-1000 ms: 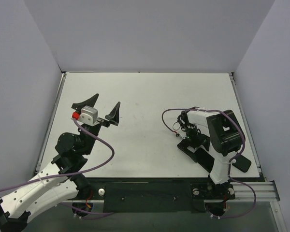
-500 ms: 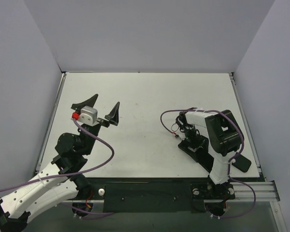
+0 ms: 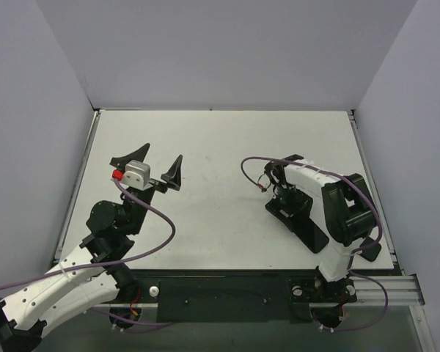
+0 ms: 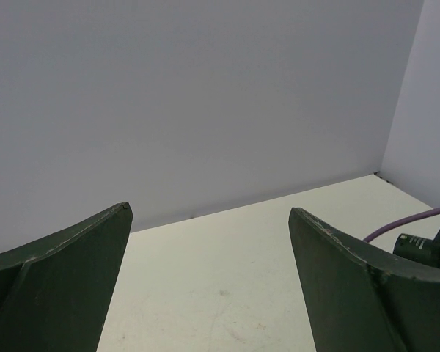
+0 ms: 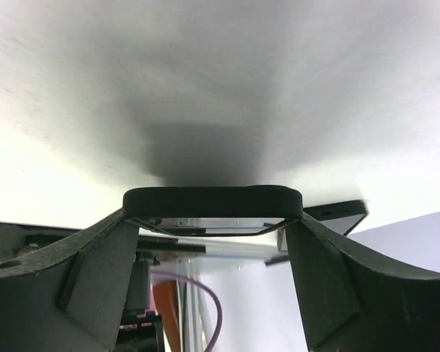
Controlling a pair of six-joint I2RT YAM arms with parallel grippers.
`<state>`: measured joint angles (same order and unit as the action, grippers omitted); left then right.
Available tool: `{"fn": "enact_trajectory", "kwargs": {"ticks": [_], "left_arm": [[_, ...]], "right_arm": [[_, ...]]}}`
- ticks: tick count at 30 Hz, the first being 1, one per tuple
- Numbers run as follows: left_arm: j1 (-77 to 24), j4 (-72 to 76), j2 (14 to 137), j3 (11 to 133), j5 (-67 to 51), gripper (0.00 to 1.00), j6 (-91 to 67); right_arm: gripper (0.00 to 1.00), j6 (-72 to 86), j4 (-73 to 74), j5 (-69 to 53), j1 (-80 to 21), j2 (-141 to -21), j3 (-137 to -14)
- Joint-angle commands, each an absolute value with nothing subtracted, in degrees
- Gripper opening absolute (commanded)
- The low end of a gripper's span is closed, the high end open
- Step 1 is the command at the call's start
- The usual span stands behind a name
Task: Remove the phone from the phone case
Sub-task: Pick up the phone at the center of the board.
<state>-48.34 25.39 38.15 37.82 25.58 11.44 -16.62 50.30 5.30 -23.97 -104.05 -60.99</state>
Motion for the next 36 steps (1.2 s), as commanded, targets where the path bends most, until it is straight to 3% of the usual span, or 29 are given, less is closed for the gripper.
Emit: {"fn": "enact_trajectory", "kwargs": {"ticks": [1,3,13,19,25,27,29,31,36], "left_arm": [[-47.9,28.5,38.3,37.9,27.2,1.00,11.3],[-46.9,28.1,38.7,37.9,27.2,0.94,9.7],[-40.8,18.8,51.8,42.7,28.8,0.93,-9.5],[-34.5,29.0,62.8,42.2,-3.4,0.97,-22.3],[-32.9,31.9,70.0,42.5,-10.5,0.96,-25.8],[-33.0,34.7,71.5,41.3,-12.7,0.91,-25.7],[-33.1,37.9,72.7,40.7,-16.5,0.79,-25.5],[-33.7,39.7,74.3,41.0,-20.7,0.78,-26.0],[-36.3,37.5,81.1,47.4,-35.8,0.91,-27.7]], "right_arm": [[0.00,-12.7,47.0,5.3,-25.6,-98.0,-68.5],[0.00,-9.7,44.7,2.2,-25.8,-96.9,-70.3],[0.00,6.6,30.2,-3.2,-25.2,-93.0,-67.8],[0.00,15.5,20.9,-5.4,-24.0,-82.9,-62.4],[0.00,21.2,15.6,-12.1,-17.9,-74.3,-57.2],[0.00,21.4,14.4,-13.0,-17.1,-72.4,-55.8],[0.00,23.0,13.2,-15.1,-15.6,-71.2,-54.8],[0.00,27.0,11.0,-19.9,-13.6,-70.2,-53.8],[0.00,31.8,12.8,-28.6,-12.6,-69.3,-58.2]]}}
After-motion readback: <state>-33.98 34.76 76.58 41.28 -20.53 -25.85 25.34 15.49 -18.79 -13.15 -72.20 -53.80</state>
